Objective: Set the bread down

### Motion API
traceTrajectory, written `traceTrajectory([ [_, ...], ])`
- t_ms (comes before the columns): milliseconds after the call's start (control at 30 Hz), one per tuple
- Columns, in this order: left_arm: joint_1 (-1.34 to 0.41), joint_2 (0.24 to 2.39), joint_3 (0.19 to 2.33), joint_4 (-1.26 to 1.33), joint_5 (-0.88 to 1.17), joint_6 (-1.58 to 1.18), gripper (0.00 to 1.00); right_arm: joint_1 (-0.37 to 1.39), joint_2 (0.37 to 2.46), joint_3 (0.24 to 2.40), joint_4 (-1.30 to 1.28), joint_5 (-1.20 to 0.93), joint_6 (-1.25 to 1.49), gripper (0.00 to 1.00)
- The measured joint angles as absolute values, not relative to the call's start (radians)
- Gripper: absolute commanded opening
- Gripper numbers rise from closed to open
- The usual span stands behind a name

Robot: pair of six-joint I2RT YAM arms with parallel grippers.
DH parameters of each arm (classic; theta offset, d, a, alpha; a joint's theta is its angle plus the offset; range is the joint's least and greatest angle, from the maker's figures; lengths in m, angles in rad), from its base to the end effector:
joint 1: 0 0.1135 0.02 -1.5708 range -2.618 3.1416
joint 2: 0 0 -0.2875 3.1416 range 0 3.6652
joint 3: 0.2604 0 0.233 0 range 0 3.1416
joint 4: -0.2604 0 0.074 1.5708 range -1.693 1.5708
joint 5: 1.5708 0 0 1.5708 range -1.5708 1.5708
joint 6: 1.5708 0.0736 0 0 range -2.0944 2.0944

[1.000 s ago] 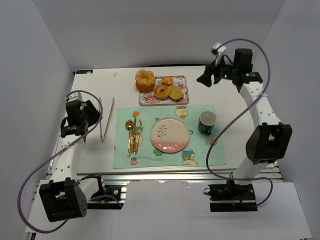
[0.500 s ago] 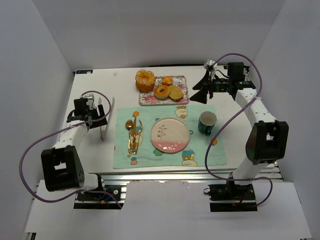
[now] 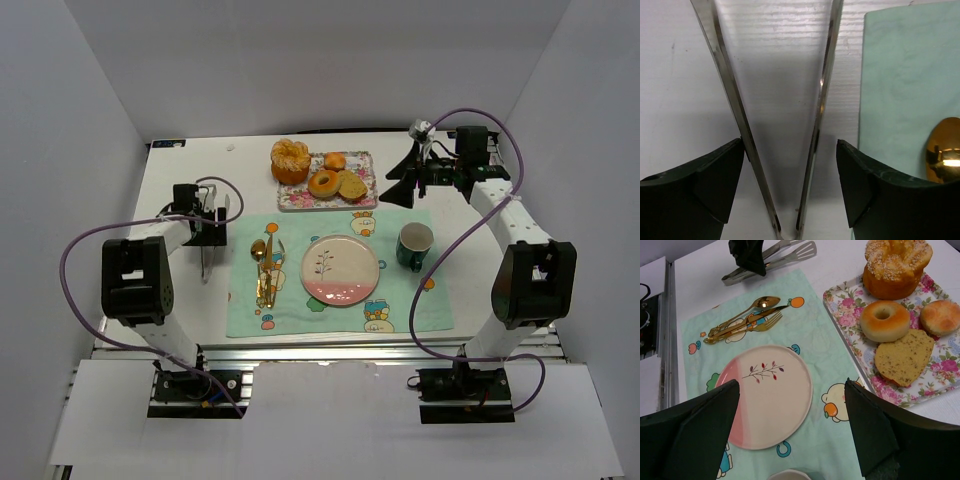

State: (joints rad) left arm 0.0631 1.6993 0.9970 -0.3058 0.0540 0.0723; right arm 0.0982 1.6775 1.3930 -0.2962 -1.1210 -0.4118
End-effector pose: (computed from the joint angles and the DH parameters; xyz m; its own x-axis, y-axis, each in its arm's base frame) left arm 0.3457 0.0179 0.1742 -0.8444 0.0189 -0.5354 0.0269 0.9996 -0.0070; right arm 0.3639 0.1024 0.3356 -0.1834 -0.1929 -0.9639 -0.9442 0.3074 0.1181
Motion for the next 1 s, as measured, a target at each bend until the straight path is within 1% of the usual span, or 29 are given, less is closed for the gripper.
traceTrajectory([
  [133, 0.062, 1.74, 0.997, -0.303, 0.032, 0.076, 0.77, 0.088, 1.678, 1.393, -0.278, -1.121, -0.392, 0.89],
  [167, 0.062, 1.74, 0.997, -0.3, 0.031, 0.074, 0.73, 0.084, 1.678, 1.393, -0.275, -1.121, -0.387, 0.89],
  [233, 0.062, 1.74, 0.994, -0.29, 0.026, 0.07, 0.7, 0.078, 1.678, 1.393, -0.267, -1.121, -0.377, 0.89],
  [300, 0.062, 1.739, 0.983, -0.273, 0.025, 0.064, 0.62, 0.072, 1.678, 1.393, -0.259, -1.121, -0.368, 0.89],
  [367, 0.062, 1.734, 0.967, -0.245, 0.014, 0.056, 0.52, 0.067, 1.678, 1.393, -0.254, -1.121, -0.359, 0.89],
  [400, 0.062, 1.73, 0.958, -0.232, 0.009, 0.052, 0.41, 0.065, 1.678, 1.393, -0.25, -1.121, -0.354, 0.89],
  [467, 0.062, 1.724, 0.943, -0.21, 0.003, 0.039, 0.35, 0.063, 1.678, 1.393, -0.244, -1.121, -0.347, 0.89],
  [500, 0.062, 1.72, 0.936, -0.2, 0.002, 0.033, 0.25, 0.062, 1.678, 1.393, -0.239, -1.121, -0.344, 0.89],
  [567, 0.061, 1.71, 0.923, -0.186, -0.006, 0.022, 0.13, 0.06, 1.678, 1.393, -0.234, -1.122, -0.342, 0.89],
  [600, 0.06, 1.705, 0.917, -0.186, -0.014, 0.013, 0.02, 0.059, 1.678, 1.393, -0.233, -1.122, -0.34, 0.89],
  [633, 0.06, 1.699, 0.913, -0.187, -0.021, -0.001, 0.0, 0.057, 1.678, 1.393, -0.232, -1.122, -0.34, 0.89],
  [767, 0.059, 1.657, 0.915, -0.237, -0.065, -0.078, 0.01, 0.051, 1.678, 1.393, -0.231, -1.122, -0.337, 0.89],
  [867, 0.043, 1.588, 0.937, -0.282, -0.065, -0.175, 0.21, 0.046, 1.678, 1.393, -0.228, -1.122, -0.332, 0.89],
  [933, 0.01, 1.531, 0.963, -0.29, -0.036, -0.253, 0.32, 0.044, 1.678, 1.393, -0.222, -1.122, -0.325, 0.89],
  [967, -0.017, 1.498, 0.976, -0.284, -0.013, -0.301, 0.4, 0.043, 1.678, 1.392, -0.216, -1.122, -0.321, 0.89],
  [1000, -0.041, 1.472, 0.983, -0.272, 0.01, -0.339, 0.43, 0.041, 1.678, 1.391, -0.208, -1.122, -0.318, 0.9],
])
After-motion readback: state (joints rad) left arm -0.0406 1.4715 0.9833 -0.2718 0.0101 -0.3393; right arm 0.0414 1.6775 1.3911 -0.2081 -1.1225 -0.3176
